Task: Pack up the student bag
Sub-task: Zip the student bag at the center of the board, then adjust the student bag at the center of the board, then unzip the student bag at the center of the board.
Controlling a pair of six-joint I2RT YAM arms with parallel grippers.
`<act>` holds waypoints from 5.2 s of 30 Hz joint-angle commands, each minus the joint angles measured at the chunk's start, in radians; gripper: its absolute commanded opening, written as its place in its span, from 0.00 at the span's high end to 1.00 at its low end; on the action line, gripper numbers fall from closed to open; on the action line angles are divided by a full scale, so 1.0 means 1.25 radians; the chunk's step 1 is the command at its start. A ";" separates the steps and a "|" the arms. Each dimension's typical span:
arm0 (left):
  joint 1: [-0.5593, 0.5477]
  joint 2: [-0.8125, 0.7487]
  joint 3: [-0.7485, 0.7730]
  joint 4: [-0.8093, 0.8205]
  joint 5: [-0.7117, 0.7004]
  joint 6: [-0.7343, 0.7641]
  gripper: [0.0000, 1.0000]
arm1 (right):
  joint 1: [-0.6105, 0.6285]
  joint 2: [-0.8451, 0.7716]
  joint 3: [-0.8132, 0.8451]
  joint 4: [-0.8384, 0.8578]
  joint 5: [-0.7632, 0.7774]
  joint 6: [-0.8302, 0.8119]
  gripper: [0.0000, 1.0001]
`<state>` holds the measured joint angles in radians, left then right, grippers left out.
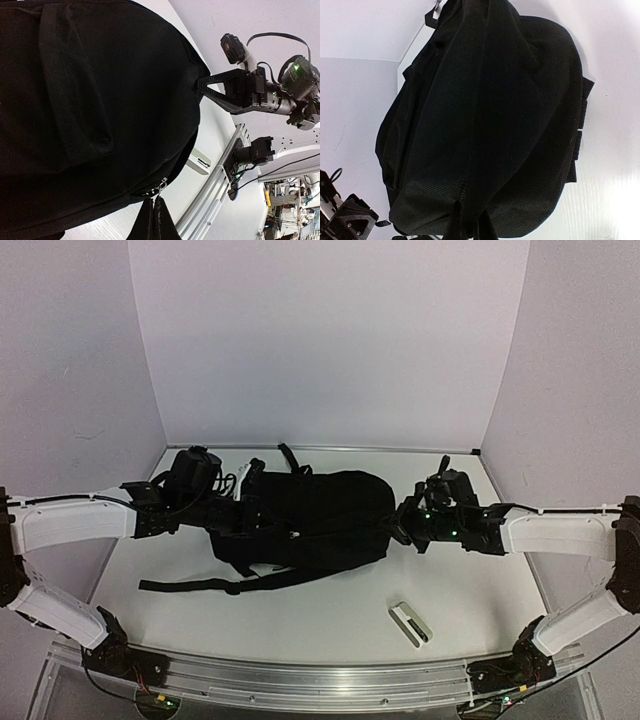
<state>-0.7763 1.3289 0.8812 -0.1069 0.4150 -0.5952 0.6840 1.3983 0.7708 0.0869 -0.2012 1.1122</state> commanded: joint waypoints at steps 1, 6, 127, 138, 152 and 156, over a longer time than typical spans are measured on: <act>0.040 -0.066 -0.026 -0.028 -0.022 0.002 1.00 | -0.063 -0.008 0.005 -0.045 0.087 -0.053 1.00; 0.045 -0.038 0.025 -0.074 0.027 0.013 0.84 | -0.077 -0.003 0.033 -0.059 0.093 -0.091 1.00; 0.177 0.214 -0.053 0.406 0.230 -0.093 1.00 | 0.321 0.463 0.637 -0.263 0.328 -0.887 0.44; 0.177 0.202 -0.050 0.394 0.239 -0.092 1.00 | 0.353 0.510 0.678 -0.263 0.397 -0.963 0.48; 0.176 0.182 -0.056 0.352 0.201 -0.099 1.00 | 0.368 0.560 0.711 -0.214 0.530 -0.947 1.00; 0.178 0.166 -0.054 0.303 0.128 -0.118 1.00 | 0.371 0.510 0.664 -0.195 0.611 -0.859 1.00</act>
<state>-0.5545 1.6371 0.7959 0.2437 0.6204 -0.7206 1.1403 2.0983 1.6404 -0.2018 0.4261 -0.0695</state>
